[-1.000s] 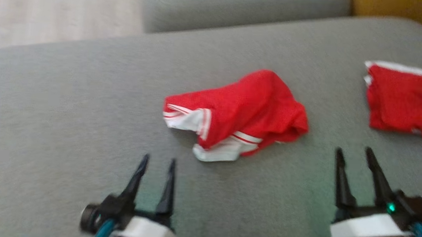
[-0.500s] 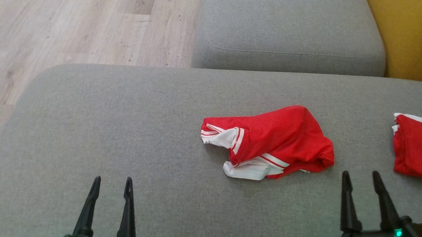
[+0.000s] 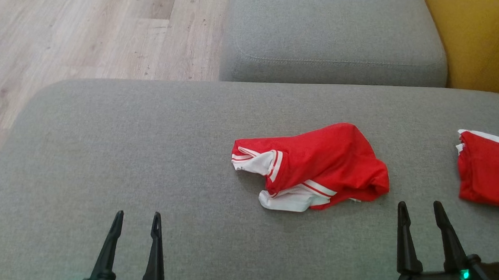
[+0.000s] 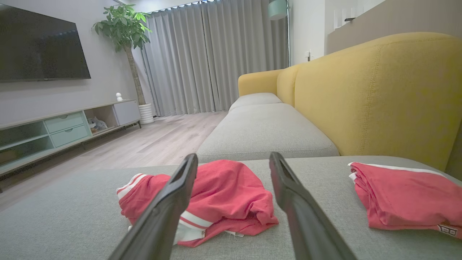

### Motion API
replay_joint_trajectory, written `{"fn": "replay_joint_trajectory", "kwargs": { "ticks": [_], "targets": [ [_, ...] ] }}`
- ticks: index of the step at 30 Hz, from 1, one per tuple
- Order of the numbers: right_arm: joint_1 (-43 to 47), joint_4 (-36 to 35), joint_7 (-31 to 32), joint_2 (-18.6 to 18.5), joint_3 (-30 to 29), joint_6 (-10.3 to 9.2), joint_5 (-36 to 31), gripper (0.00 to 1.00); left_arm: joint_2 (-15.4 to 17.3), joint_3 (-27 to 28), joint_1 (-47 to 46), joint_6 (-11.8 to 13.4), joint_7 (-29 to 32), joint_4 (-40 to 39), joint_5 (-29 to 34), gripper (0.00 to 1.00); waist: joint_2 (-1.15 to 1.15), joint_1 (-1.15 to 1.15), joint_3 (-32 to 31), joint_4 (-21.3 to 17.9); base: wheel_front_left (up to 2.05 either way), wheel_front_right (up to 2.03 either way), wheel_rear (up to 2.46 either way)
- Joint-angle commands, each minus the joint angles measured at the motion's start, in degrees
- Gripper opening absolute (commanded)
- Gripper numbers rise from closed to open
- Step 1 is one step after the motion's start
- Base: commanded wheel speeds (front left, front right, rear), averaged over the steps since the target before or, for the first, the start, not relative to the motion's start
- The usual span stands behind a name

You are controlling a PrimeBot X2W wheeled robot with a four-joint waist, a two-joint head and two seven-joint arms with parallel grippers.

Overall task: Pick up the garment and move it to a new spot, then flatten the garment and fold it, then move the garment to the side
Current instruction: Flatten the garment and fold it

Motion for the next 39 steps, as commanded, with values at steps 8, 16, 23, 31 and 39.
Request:
{"fn": "replay_joint_trajectory", "kwargs": {
  "ticks": [8, 16, 23, 31, 39],
  "targets": [
    [-1.6, -1.5, -0.1, -0.5, 1.6, 0.37, 0.1, 1.00, -0.6, 1.3, -3.0, -0.3, -0.5, -0.7, 0.3, 1.00, 0.00, 0.00, 0.1, 0.2, 0.00, 0.00, 0.00],
    [-1.5, -1.4, -0.2, -0.5, 1.6, 0.37, 0.6, 1.00, -0.6, 1.3, -3.3, -0.5, -0.5, -0.4, 1.2, 1.00, 0.00, 0.00, 0.3, 0.6, 0.00, 0.00, 0.00],
    [-1.7, -1.3, -0.2, -0.5, 2.2, 0.37, 0.7, 1.00, -0.6, 0.8, -3.1, -0.7, -0.5, 1.0, 0.2, 1.00, 0.00, 0.00, 1.0, -0.2, 0.00, 0.00, 0.00],
    [-2.5, -1.5, -0.2, -0.5, 4.4, 0.37, -0.6, 1.00, -0.6, -4.6, -7.9, -5.4, -0.5, 8.8, -0.8, 1.00, 0.00, 0.00, 4.7, -5.7, 0.00, 0.00, 0.00],
    [-4.9, -2.4, -0.2, -0.5, 6.1, 0.37, -1.2, 1.00, -0.6, -8.8, -16.4, -9.0, -0.5, 15.9, -3.5, 1.00, 0.00, 0.00, 9.8, -13.0, 0.00, 0.00, 0.00]
  ]
}}
